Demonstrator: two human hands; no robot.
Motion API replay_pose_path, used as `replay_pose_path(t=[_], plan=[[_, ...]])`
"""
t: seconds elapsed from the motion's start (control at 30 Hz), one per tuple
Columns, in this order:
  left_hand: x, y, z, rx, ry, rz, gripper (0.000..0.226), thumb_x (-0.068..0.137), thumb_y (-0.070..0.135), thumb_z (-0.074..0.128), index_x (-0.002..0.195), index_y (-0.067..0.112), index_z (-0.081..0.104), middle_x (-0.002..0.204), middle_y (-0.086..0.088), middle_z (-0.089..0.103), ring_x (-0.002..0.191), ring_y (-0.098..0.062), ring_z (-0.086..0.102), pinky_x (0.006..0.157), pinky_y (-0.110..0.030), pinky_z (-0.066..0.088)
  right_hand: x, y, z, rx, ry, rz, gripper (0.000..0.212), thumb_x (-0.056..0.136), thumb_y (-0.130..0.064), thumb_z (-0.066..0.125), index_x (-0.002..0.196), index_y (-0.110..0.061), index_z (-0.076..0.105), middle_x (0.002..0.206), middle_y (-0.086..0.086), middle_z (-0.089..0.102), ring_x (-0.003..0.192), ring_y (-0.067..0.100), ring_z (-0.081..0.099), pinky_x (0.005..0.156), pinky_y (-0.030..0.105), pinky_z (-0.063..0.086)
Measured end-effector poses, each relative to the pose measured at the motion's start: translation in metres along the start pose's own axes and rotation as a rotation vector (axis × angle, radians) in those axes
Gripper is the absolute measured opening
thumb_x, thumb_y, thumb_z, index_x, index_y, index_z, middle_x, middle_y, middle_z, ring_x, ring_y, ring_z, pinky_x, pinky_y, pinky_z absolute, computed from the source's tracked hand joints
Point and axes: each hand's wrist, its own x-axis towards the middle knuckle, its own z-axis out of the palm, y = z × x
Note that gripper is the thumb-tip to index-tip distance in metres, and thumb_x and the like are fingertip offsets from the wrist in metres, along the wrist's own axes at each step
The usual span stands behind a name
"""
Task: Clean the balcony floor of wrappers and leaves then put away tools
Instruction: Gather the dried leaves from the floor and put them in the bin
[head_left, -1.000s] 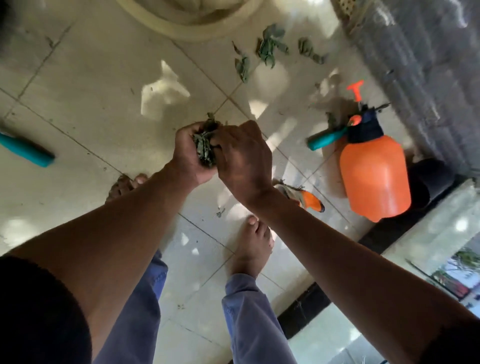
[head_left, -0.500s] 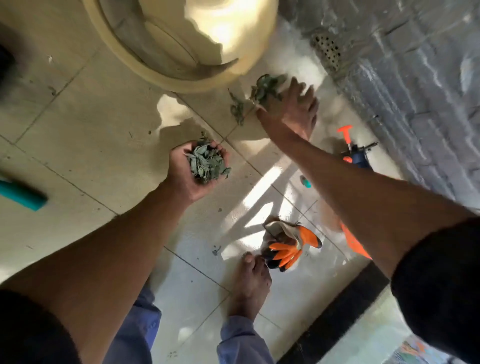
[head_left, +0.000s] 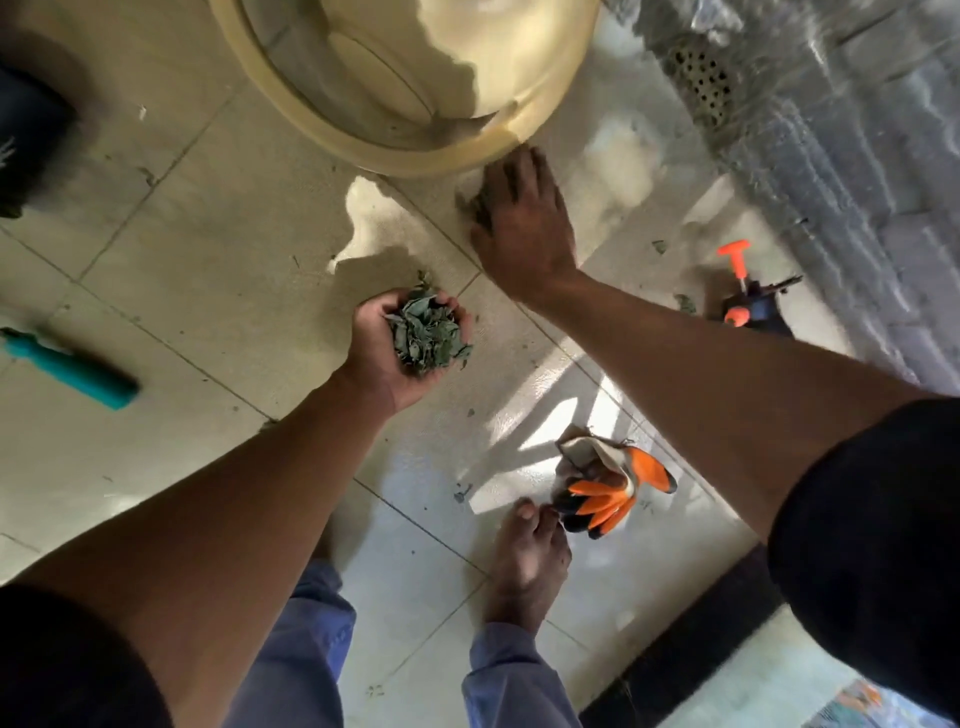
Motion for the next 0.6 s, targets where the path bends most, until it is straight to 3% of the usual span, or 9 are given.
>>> replay_pose_path(t=[0.13,0.23,0.33,0.43,0.5,0.6], plan=[[0.0,-0.005,-0.002,0.009,0.019,-0.007,0.031,0.096,0.022,0.037,0.087,0.008,0.063,0.084,-0.009,0.062,0.083,-0.025,0.063,0.06,-0.031,0.059,-0.037,-0.007,0.005,-0.08,0.04,-0.033,0.058,0.094,-0.025,0.053,0.148,-0.008,0.044,0.154,0.025,0.039,0.143,0.047,0.036,0.112,0.06,0.04],[0.003,-0.01,-0.006,-0.051,0.015,-0.025,0.033,0.097,0.023,0.036,0.089,0.007,0.063,0.087,-0.01,0.063,0.083,-0.026,0.065,0.067,-0.035,0.06,-0.058,-0.006,0.007,-0.176,0.034,-0.06,0.059,0.082,-0.021,0.062,0.14,-0.016,0.051,0.144,0.02,0.047,0.136,0.044,0.041,0.105,0.059,0.043],[0.003,-0.013,-0.009,-0.012,-0.019,-0.04,0.032,0.097,0.024,0.033,0.091,0.008,0.061,0.092,-0.01,0.058,0.085,-0.025,0.062,0.059,-0.032,0.058,-0.066,0.001,0.007,-0.21,0.01,-0.09,0.062,0.081,-0.018,0.065,0.141,-0.022,0.05,0.147,0.018,0.043,0.137,0.044,0.04,0.105,0.056,0.045],[-0.001,-0.015,-0.009,0.013,-0.027,-0.042,0.033,0.097,0.021,0.032,0.088,0.008,0.061,0.091,-0.01,0.056,0.082,-0.024,0.06,0.057,-0.03,0.058,-0.069,0.009,0.009,-0.175,0.05,-0.162,0.049,0.08,-0.003,0.067,0.127,-0.015,0.061,0.135,0.017,0.054,0.118,0.04,0.054,0.082,0.05,0.059],[-0.001,-0.015,-0.012,0.011,-0.02,-0.045,0.031,0.097,0.021,0.034,0.088,0.008,0.061,0.092,-0.01,0.056,0.083,-0.025,0.06,0.062,-0.031,0.059,-0.069,0.013,0.009,-0.156,0.082,-0.211,0.039,0.076,0.008,0.066,0.112,-0.008,0.067,0.118,0.018,0.061,0.102,0.038,0.06,0.063,0.046,0.06],[0.0,-0.014,-0.017,0.049,-0.036,-0.029,0.029,0.097,0.022,0.035,0.09,0.008,0.06,0.093,-0.011,0.054,0.084,-0.025,0.059,0.061,-0.031,0.059,-0.066,0.014,0.005,-0.11,0.059,-0.255,0.037,0.069,0.018,0.065,0.1,-0.003,0.069,0.106,0.02,0.062,0.093,0.04,0.061,0.053,0.042,0.059]])
